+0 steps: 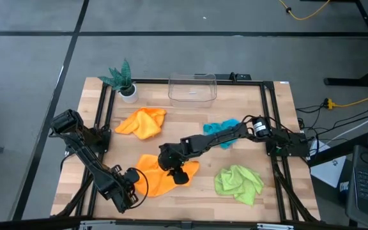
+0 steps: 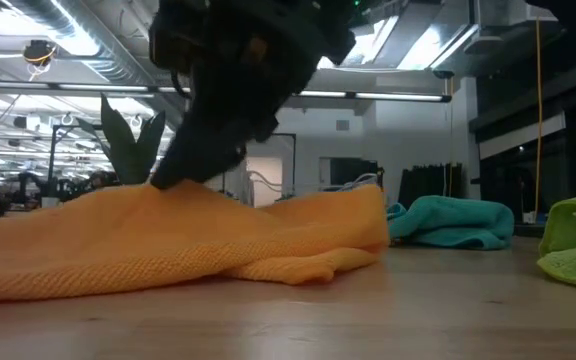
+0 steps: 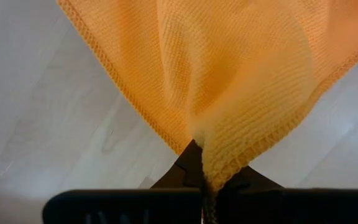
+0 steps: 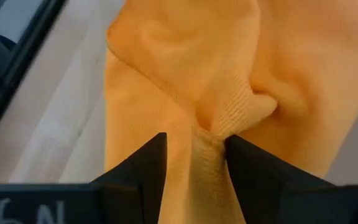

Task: Fold microfiber towels
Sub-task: Fold the bottom orange microfiber towel

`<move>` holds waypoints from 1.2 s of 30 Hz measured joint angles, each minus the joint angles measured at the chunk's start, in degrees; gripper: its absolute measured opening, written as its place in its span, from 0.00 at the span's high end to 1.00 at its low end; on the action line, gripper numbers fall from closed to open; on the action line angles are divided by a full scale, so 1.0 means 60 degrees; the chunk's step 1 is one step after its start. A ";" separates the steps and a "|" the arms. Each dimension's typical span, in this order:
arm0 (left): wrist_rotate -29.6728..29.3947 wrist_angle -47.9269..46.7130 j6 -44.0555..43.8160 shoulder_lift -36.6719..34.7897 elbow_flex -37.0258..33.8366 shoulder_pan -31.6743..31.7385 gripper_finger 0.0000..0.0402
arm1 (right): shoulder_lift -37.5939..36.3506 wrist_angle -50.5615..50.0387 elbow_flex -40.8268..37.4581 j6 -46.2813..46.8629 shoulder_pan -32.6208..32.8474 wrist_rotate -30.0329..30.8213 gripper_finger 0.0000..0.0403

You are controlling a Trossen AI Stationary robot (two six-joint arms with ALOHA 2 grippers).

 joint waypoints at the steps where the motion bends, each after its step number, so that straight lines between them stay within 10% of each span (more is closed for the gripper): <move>1: 0.0003 0.0000 0.0000 0.0000 0.0000 -0.0004 1.00 | -0.0005 -0.0122 -0.0001 0.0003 0.0019 0.0059 0.60; 18: -0.0007 0.0002 0.0000 -0.0004 0.0000 -0.0004 1.00 | 0.0017 -0.0695 -0.0016 0.0479 0.0551 0.0232 0.85; 36: -0.0007 0.0004 0.0000 -0.0004 0.0000 -0.0004 1.00 | 0.0017 -0.0582 0.0412 0.0305 0.1022 0.0184 0.58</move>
